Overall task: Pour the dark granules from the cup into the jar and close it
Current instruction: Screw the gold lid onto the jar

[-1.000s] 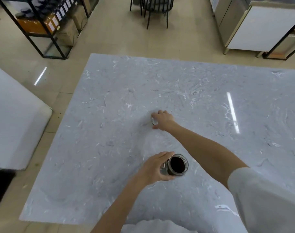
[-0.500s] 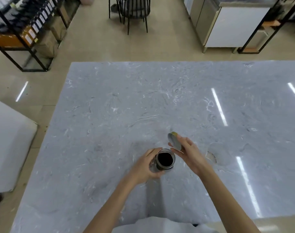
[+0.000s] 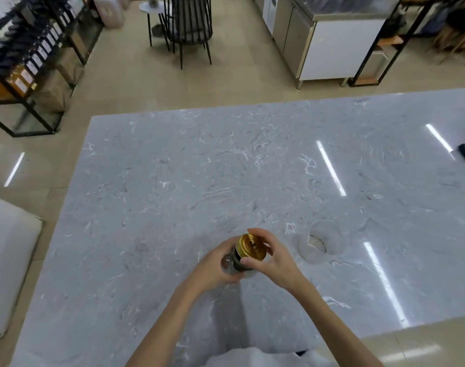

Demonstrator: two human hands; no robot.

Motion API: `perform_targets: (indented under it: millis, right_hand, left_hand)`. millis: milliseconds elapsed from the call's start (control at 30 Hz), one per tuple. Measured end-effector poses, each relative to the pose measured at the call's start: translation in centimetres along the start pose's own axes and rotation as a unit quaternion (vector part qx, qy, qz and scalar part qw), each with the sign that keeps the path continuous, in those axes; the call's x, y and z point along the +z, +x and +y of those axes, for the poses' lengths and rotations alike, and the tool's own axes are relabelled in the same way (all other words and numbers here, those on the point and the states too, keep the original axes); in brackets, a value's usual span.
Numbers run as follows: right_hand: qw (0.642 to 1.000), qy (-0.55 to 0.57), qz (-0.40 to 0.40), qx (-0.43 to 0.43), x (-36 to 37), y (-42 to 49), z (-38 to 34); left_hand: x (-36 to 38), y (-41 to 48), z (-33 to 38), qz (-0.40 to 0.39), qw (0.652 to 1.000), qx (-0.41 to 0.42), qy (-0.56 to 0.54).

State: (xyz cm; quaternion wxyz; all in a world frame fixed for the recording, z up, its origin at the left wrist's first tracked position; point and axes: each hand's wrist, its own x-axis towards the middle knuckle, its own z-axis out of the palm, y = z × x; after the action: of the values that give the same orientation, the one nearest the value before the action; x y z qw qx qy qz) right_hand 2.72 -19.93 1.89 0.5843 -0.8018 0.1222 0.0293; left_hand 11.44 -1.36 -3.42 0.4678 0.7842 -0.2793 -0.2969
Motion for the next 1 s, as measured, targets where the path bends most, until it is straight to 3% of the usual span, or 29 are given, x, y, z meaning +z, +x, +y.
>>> perform_targets:
  millis: [133,333,1000]
  right_hand:
    - [0.99,-0.13,-0.015,-0.053,0.24,0.07,-0.49]
    - [0.972,-0.211,-0.046,-0.093,0.01,0.44,-0.76]
    - [0.973,-0.187,-0.073,-0.11,-0.46,0.26,-0.15]
  left_hand:
    - [0.03,-0.1,-0.23,0.004,1.0,0.001,0.002]
    - [-0.15,-0.29,0.32,0.007,1.0,0.003,0.014]
    - [-0.15,-0.16,-0.14,-0.008,1.0,-0.001,0.013]
